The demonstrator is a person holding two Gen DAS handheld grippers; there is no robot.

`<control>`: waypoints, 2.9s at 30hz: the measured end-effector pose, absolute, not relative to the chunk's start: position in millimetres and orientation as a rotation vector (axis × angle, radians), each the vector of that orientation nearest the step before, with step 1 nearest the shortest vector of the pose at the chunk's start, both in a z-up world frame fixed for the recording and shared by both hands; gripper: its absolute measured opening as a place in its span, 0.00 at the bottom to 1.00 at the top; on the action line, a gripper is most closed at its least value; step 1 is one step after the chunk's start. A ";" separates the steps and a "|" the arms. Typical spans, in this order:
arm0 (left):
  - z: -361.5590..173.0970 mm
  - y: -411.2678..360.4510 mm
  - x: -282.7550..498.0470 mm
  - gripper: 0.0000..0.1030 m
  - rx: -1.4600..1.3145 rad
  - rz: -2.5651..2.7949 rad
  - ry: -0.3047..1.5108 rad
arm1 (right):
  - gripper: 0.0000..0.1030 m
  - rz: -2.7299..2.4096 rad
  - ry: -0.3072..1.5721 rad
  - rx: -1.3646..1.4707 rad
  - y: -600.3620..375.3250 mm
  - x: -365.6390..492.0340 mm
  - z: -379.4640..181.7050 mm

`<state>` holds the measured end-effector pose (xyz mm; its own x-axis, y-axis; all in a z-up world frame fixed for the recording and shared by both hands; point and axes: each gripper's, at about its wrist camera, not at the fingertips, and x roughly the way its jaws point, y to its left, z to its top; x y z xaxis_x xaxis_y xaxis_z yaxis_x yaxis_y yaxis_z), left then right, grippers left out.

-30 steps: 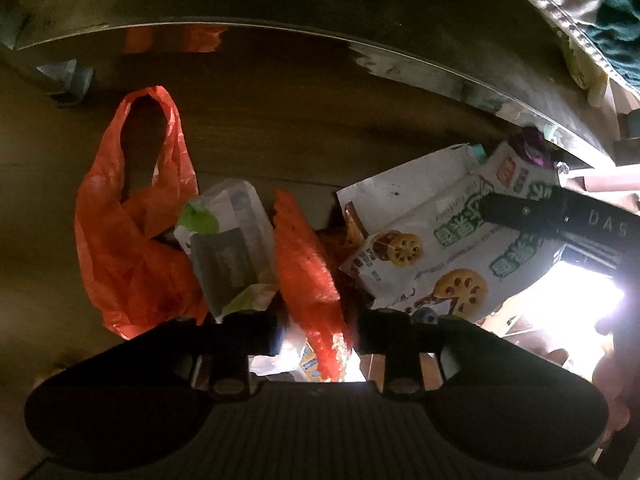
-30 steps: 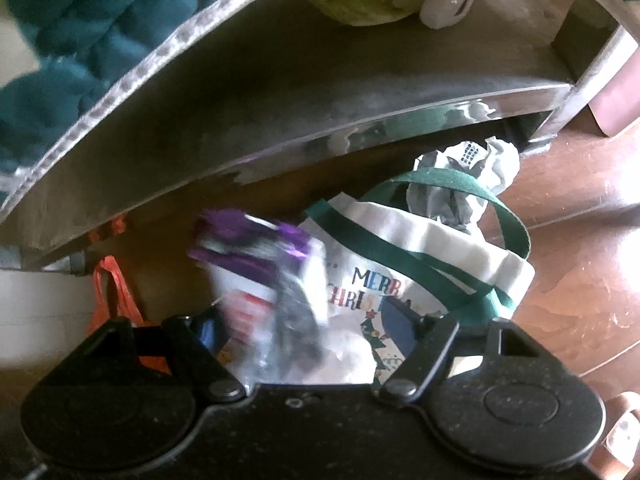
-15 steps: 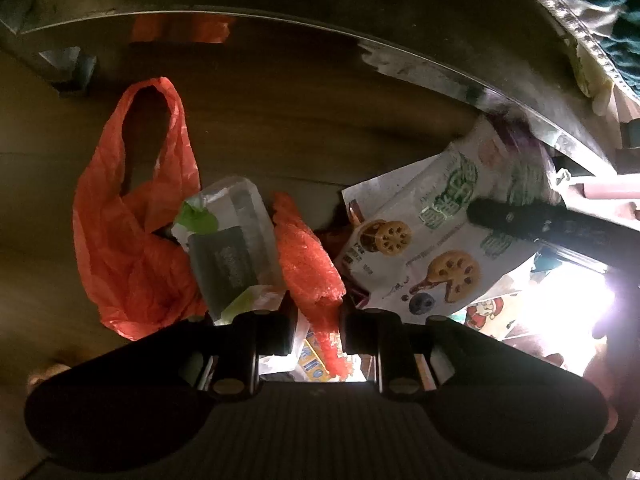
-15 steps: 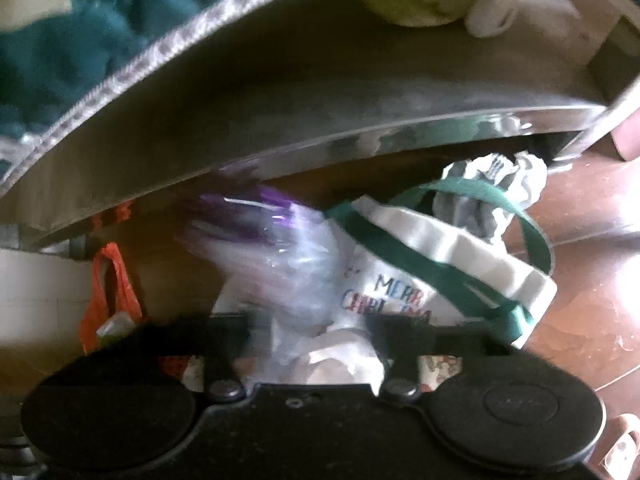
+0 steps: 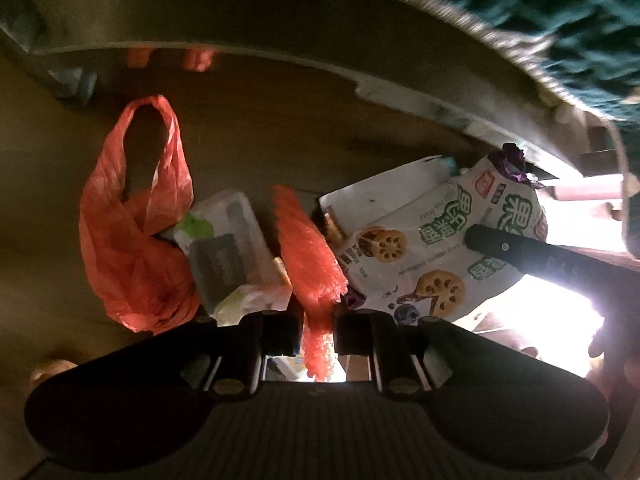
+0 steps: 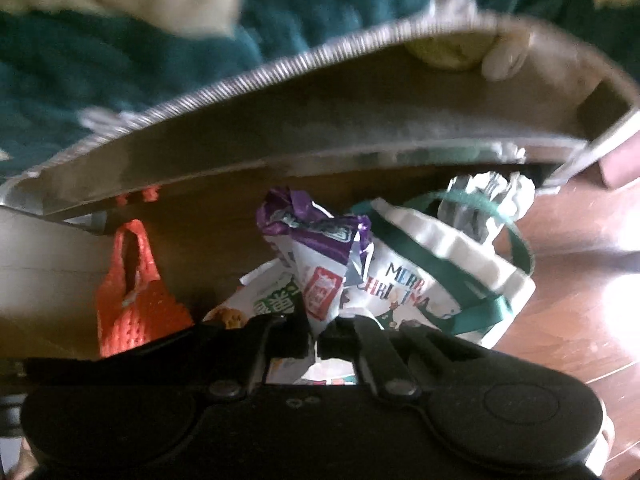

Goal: Collect trash
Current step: 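Close the left tool on the orange mesh net while the right tool closes on the purple wrapper, then lift both held items out and carry them to the dark teal bin, then open both tools over the dark teal bin to drop the items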

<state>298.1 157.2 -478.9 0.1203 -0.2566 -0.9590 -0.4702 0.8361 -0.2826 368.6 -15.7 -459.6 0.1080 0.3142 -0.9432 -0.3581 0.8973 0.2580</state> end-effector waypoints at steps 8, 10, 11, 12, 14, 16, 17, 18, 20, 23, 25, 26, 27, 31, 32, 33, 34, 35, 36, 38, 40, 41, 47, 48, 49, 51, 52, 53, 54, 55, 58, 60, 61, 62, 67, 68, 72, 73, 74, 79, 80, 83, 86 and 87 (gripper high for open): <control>-427.2 160.9 287.0 0.12 -0.641 0.166 1.413 | 0.00 0.440 1.274 -0.077 -42.5 363.2 -387.3; -415.3 164.4 283.6 0.11 -0.670 0.172 1.402 | 0.00 0.451 1.265 -0.026 -52.6 361.4 -372.3; -408.2 165.4 282.6 0.11 -0.667 0.172 1.393 | 0.00 0.448 1.253 -0.030 -55.1 361.2 -364.3; -398.3 164.9 278.8 0.11 -0.663 0.162 1.383 | 0.00 0.450 1.241 -0.033 -57.7 359.8 -354.8; -377.9 161.3 275.8 0.11 -0.651 0.137 1.367 | 0.00 0.462 1.217 -0.041 -62.6 353.7 -332.6; -355.1 154.0 271.0 0.11 -0.633 0.106 1.353 | 0.00 0.476 1.188 -0.061 -67.6 344.1 -307.6; -341.3 149.0 268.3 0.11 -0.613 0.089 1.344 | 0.00 0.483 1.176 -0.065 -71.4 339.4 -295.3; -326.2 143.0 265.2 0.11 -0.581 0.075 1.333 | 0.00 0.491 1.160 -0.066 -74.6 333.6 -281.7; -300.1 131.6 258.1 0.12 -0.525 0.042 1.301 | 0.00 0.507 1.109 -0.087 -83.4 319.4 -250.2; -254.4 116.1 249.3 0.12 -0.470 0.007 1.239 | 0.00 0.508 1.039 -0.094 -103.4 299.5 -203.8; -220.3 107.0 245.5 0.12 -0.459 -0.016 1.184 | 0.00 0.499 0.987 -0.093 -120.2 286.0 -169.8; -204.5 102.3 243.6 0.12 -0.453 -0.028 1.160 | 0.00 0.495 0.962 -0.089 -127.6 279.8 -153.6; -188.3 97.1 241.8 0.12 -0.441 -0.040 1.134 | 0.00 0.491 0.936 -0.086 -134.3 272.2 -137.8; -124.5 70.3 233.9 0.12 -0.387 -0.076 1.063 | 0.00 0.470 0.819 -0.102 -169.8 239.2 -78.4; -108.3 61.9 231.8 0.12 -0.371 -0.089 1.043 | 0.00 0.464 0.800 -0.104 -178.6 233.3 -67.1; -94.2 52.7 229.7 0.12 -0.355 -0.099 1.024 | 0.00 0.458 0.782 -0.104 -187.8 228.0 -55.7; -77.7 44.7 228.5 0.12 -0.341 -0.114 1.004 | 0.00 0.448 0.763 -0.106 -196.9 221.4 -42.8; -62.3 35.7 226.3 0.12 -0.328 -0.132 0.981 | 0.00 0.437 0.745 -0.107 -207.2 215.2 -31.3; -49.5 26.8 225.1 0.12 -0.315 -0.149 0.960 | 0.00 0.426 0.728 -0.108 -216.2 209.4 -18.5; -18.8 5.9 222.9 0.12 -0.275 -0.184 0.914 | 0.00 0.405 0.684 -0.107 -236.1 197.3 7.2; 7.7 -15.8 221.0 0.12 -0.233 -0.217 0.870 | 0.00 0.379 0.636 -0.111 -253.2 186.0 29.2; 22.3 -27.4 221.0 0.12 -0.216 -0.237 0.848 | 0.00 0.363 0.607 -0.110 -263.4 181.1 40.5; 94.6 -95.6 227.5 0.12 -0.115 -0.340 0.726 | 0.00 0.258 0.464 -0.105 -322.8 156.8 97.5; 106.4 -108.9 229.6 0.12 -0.096 -0.361 0.709 | 0.00 0.240 0.449 -0.101 -332.3 155.5 105.9; 117.3 -121.7 231.4 0.12 -0.077 -0.379 0.693 | 0.00 0.218 0.430 -0.097 -342.7 155.1 115.5; 136.6 -147.0 236.7 0.12 -0.045 -0.409 0.664 | 0.00 0.170 0.394 -0.095 -359.8 153.8 132.7; 147.8 -161.5 239.7 0.12 -0.030 -0.427 0.648 | 0.00 0.146 0.378 -0.092 -369.1 153.6 141.1; 157.2 -174.4 241.7 0.12 -0.014 -0.439 0.632 | 0.00 0.120 0.360 -0.091 -379.0 153.4 149.0; 166.0 -187.3 244.5 0.12 0.003 -0.447 0.615 | 0.00 0.096 0.343 -0.088 -389.5 152.9 154.5; 175.1 -200.0 247.3 0.12 0.018 -0.458 0.601 | 0.00 0.069 0.323 -0.086 -398.3 153.5 161.6; 196.3 -239.1 257.7 0.12 0.067 -0.494 0.562 | 0.00 -0.023 0.270 -0.091 -423.8 161.3 178.8; 206.1 -261.7 266.6 0.12 0.084 -0.516 0.543 | 0.00 -0.066 0.259 -0.085 -439.8 167.1 183.8; 211.1 -272.1 270.9 0.12 0.080 -0.536 0.535 | 0.00 -0.089 0.259 -0.083 -447.9 172.3 185.1; 214.9 -281.0 275.6 0.12 0.071 -0.554 0.528 | 0.00 -0.110 0.264 -0.084 -454.7 177.6 184.7; 211.4 -327.5 303.6 0.12 0.071 -0.590 0.548 | 0.00 -0.163 0.335 -0.059 -483.9 210.3 169.1; 205.0 -335.8 311.4 0.12 0.074 -0.588 0.562 | 0.00 -0.171 0.351 -0.055 -487.8 217.1 163.0; 179.0 -360.9 334.6 0.12 0.102 -0.581 0.616 | 0.00 -0.171 0.437 -0.027 -497.8 235.8 138.4; 171.4 -366.7 340.0 0.12 0.111 -0.577 0.632 | 0.00 -0.170 0.453 -0.026 -498.7 241.0 133.0; 165.9 -371.0 345.5 0.12 0.117 -0.572 0.644 | 0.00 -0.171 0.467 -0.028 -499.1 243.6 128.4; 142.2 -386.6 359.7 0.12 0.157 -0.552 0.690 | 0.08 -0.173 0.521 -0.028 -498.7 254.5 110.4; 137.7 -389.5 363.8 0.12 0.166 -0.550 0.702 | 0.08 -0.171 0.532 -0.027 -499.4 256.1 107.0; 128.2 -392.5 369.2 0.12 0.180 -0.534 0.720 | 0.15 -0.176 0.568 -0.017 -501.9 258.4 99.2; 121.1 -392.7 372.9 0.12 0.175 -0.536 0.743 | 0.21 -0.175 0.593 -0.003 -505.0 258.3 92.9; 120.3 -392.7 372.8 0.12 0.174 -0.535 0.750 | 0.24 -0.172 0.601 0.002 -505.7 257.6 91.5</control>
